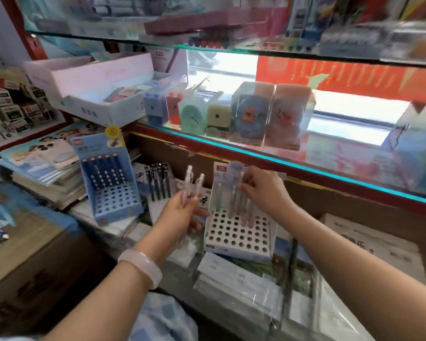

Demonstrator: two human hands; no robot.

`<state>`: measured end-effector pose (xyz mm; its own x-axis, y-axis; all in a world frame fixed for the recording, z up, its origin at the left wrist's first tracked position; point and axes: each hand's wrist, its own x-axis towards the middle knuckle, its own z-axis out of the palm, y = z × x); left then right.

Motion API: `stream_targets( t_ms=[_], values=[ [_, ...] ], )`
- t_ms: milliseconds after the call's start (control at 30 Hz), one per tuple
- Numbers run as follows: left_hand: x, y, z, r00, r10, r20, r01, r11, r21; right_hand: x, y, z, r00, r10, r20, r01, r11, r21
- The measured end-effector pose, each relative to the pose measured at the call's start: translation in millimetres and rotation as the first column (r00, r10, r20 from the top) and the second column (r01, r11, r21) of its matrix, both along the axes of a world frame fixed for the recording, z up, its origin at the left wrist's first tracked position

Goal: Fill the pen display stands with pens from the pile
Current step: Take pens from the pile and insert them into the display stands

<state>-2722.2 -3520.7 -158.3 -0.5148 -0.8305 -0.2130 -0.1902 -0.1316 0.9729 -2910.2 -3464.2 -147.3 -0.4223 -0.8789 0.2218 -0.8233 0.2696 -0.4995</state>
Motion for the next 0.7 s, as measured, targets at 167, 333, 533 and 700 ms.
stream_targets(
  t_ms=[167,333,533,700],
  values=[
    [8.9,-7.9,-4.4,1.0,0.001,-0.009,-0.001,1.0,0.0,-6.4,-2.4,-21.2,0.997,-0.063,-0.037,0.063,0.998,0.001],
    [8.7,-12.4,-6.4,1.0,-0.003,-0.019,0.003,1.0,0.001,-5.3,-0.3,-33.8,0.989,-0.115,-0.096,0.113,0.993,-0.028],
    [5.6,-13.5,-7.9,1.0,-0.008,-0.009,0.008,1.0,-0.011,-3.4,-0.6,-40.4,0.982,-0.167,-0.089,0.166,0.986,-0.018],
    [6.2,-12.8,-6.3,1.0,0.0,-0.021,0.0,1.0,-0.005,-0.5,-3.6,-43.1,0.987,-0.158,-0.021,0.157,0.987,-0.025]
  ],
)
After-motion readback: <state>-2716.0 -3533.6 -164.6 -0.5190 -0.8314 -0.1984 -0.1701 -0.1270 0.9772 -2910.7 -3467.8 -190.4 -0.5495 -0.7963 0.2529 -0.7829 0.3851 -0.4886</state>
